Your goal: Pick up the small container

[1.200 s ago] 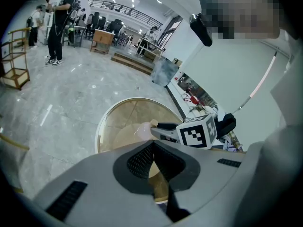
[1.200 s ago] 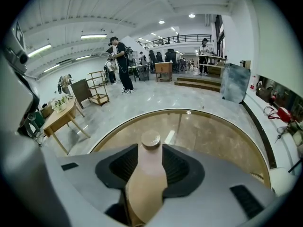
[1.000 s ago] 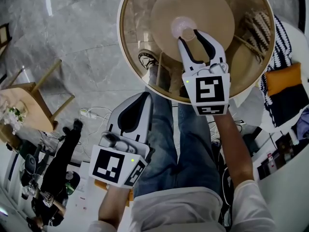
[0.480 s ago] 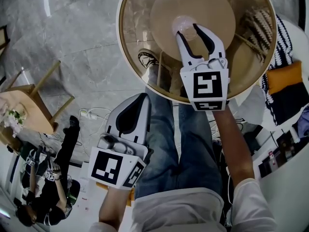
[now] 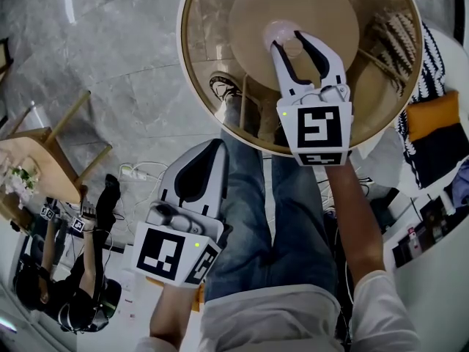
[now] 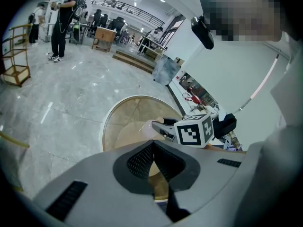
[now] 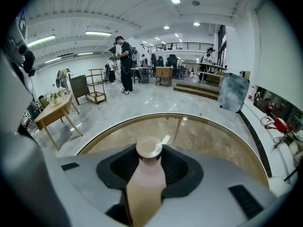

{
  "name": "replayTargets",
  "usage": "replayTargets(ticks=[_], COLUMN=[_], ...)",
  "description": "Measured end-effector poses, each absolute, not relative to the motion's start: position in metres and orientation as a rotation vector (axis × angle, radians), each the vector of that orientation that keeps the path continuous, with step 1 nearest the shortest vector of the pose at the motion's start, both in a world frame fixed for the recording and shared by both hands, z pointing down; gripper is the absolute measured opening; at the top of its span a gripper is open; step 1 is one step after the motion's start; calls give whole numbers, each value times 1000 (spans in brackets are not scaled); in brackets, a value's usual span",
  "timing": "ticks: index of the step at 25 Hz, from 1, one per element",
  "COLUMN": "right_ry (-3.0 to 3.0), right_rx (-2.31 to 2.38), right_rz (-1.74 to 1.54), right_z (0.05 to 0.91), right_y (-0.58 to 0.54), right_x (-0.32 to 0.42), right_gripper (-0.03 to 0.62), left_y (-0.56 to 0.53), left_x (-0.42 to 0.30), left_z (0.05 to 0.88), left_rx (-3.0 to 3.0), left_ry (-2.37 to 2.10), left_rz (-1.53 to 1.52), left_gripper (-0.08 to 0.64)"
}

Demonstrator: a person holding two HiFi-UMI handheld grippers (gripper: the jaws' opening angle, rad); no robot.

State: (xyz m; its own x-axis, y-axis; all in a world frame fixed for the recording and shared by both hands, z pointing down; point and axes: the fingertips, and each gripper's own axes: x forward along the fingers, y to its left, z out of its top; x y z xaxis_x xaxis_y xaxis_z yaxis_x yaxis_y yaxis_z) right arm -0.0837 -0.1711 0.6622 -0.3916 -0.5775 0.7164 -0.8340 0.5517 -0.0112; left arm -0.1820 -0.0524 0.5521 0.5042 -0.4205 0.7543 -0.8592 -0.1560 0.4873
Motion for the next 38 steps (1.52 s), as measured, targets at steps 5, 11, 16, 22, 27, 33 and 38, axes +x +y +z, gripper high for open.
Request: replayTargets(ticks=[5,11,16,22,27,33,38], right_ry=[-2117,-2110,-2105,-2112,-2122,-2133,-2144], right_rx=[1112,1106,1084,1077,1061,1042,1035], right_rz=[484,496,498,494,487,484,483], right_z=[661,662,662,658,652,649,639], right_y=[-170,-168,-162,-160,-157,-151,-147], right_x=[-83,-77,-76,-69,-67,-66,-62], right_gripper=[149,149,149,149,149,149,149], left_y=[-53,-53,-52,-52,-50,-48,-47], left_x=[-183,-181,-183,-175,-168,-162,-156], left_z=[548,544,541,538,533,530,521], left_rx=[1777,1783,1787,1798,1807,1823,1834], left_ry=[-1085,-1093,-1098,-1096,-1095,-1095,-1100], left_rz=[553,553,546,542,539,535,535], left_gripper=[17,17,17,17,17,17,17])
